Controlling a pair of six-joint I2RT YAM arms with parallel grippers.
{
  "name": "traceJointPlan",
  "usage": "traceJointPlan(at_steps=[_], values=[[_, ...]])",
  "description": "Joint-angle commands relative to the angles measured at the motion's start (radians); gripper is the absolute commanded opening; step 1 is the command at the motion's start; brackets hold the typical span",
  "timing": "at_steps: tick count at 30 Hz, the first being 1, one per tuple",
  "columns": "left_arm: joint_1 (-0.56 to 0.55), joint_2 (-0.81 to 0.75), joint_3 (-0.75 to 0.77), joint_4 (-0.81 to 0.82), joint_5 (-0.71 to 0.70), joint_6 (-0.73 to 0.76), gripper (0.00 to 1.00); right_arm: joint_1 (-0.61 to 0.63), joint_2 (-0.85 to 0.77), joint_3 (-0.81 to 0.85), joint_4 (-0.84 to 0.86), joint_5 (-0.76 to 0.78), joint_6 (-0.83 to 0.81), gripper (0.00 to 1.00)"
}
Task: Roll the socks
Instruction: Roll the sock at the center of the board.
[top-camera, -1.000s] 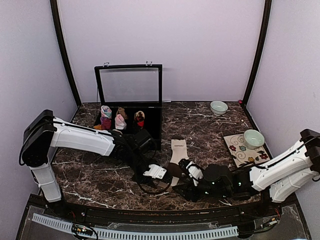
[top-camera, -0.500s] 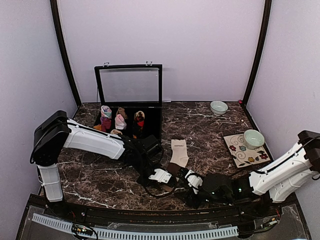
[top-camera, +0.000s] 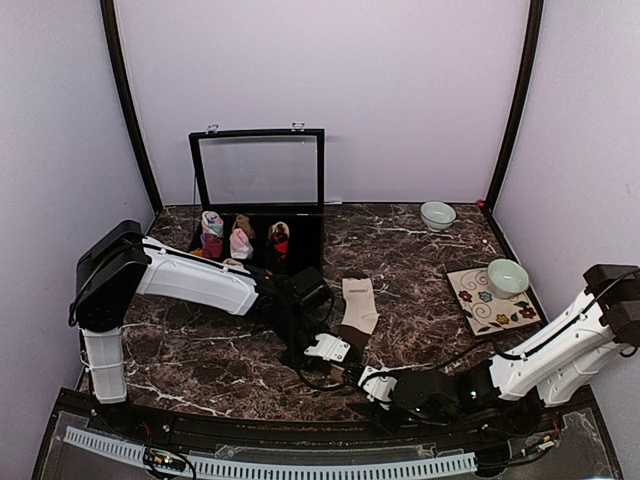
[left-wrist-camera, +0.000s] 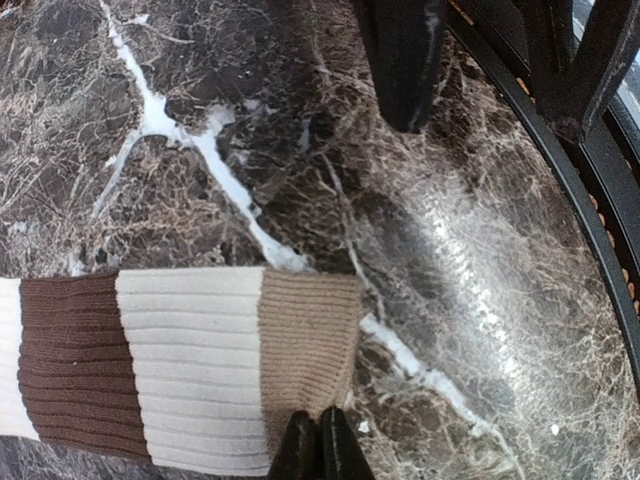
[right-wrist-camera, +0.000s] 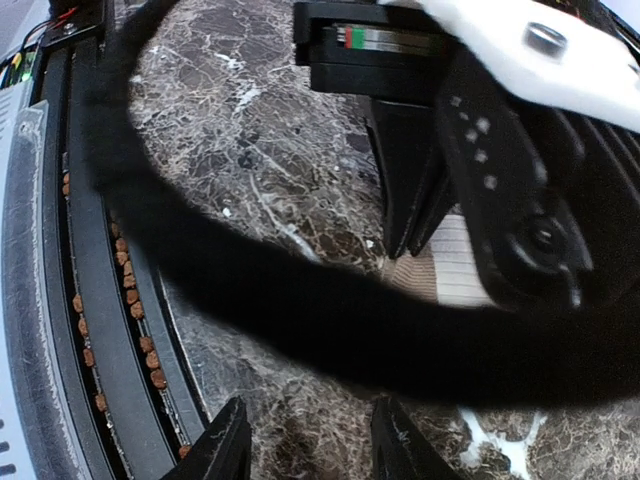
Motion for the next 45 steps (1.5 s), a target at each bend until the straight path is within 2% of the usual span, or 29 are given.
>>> traceJointPlan(at_steps=[1, 10, 30, 34, 39, 45], values=[[-0.001, 0.027, 0.027, -0.098, 0.033, -0.035, 0.00, 0.041, 0.025, 0.043, -0.021, 0.071, -0.068, 0.41], [0.057, 0.075, 0.149, -0.275, 0.185, -0.054, 0.00, 0.087, 0.136, 0.149, -0.068, 0.234, -0.243, 0.39], [0.098, 0.198, 0.330, -0.514, 0.313, 0.009, 0.00, 0.051, 0.363, 0.185, 0.146, 0.359, -0.440, 0.36], [0.100, 0.208, 0.344, -0.543, 0.320, 0.028, 0.00, 0.034, 0.369, 0.173, 0.169, 0.358, -0.449, 0.32], [0.103, 0.215, 0.363, -0.541, 0.304, 0.019, 0.00, 0.012, 0.387, 0.171, 0.192, 0.343, -0.454, 0.20], [0.107, 0.220, 0.376, -0.540, 0.303, 0.014, 0.00, 0.010, 0.429, 0.209, 0.202, 0.331, -0.475, 0.16]])
